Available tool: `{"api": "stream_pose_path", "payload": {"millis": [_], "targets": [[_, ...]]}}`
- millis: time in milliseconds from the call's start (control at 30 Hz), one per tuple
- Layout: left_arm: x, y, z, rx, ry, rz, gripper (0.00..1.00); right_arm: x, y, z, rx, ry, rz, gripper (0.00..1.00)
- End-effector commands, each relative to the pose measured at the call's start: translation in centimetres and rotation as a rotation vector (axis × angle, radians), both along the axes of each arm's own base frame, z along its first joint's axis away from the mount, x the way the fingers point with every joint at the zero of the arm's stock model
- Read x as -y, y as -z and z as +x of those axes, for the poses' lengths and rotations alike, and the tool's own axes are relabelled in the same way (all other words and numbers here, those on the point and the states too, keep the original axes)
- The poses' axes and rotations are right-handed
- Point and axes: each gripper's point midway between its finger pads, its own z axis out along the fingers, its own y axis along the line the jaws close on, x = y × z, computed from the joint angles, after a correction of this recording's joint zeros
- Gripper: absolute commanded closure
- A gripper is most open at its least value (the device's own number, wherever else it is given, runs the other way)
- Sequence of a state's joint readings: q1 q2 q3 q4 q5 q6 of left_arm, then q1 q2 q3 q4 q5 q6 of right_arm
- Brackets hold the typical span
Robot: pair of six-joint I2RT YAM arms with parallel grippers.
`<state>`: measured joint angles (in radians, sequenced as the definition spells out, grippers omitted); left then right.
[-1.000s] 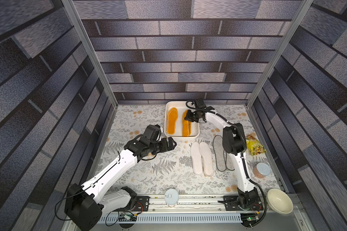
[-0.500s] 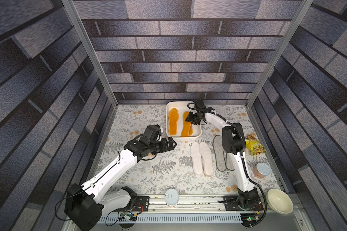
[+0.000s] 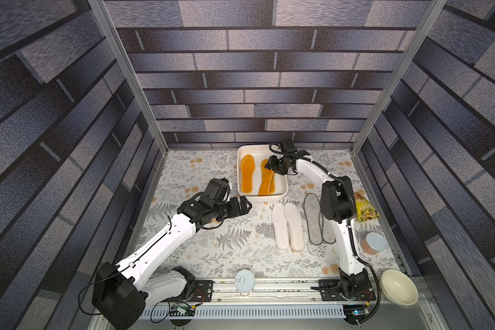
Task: Put the insoles into the storage box
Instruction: Place the insole in the storage box.
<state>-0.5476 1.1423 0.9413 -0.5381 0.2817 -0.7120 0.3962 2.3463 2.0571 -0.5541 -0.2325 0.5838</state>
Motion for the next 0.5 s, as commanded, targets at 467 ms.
{"api": "stream_pose_path", "payload": {"millis": [467], "targets": [[0.2,1.3,0.1,-0.049,-0.003,0.011,0.0,2.3,-8.5,0.0,0.201,0.007,-0.068,0.42]]}}
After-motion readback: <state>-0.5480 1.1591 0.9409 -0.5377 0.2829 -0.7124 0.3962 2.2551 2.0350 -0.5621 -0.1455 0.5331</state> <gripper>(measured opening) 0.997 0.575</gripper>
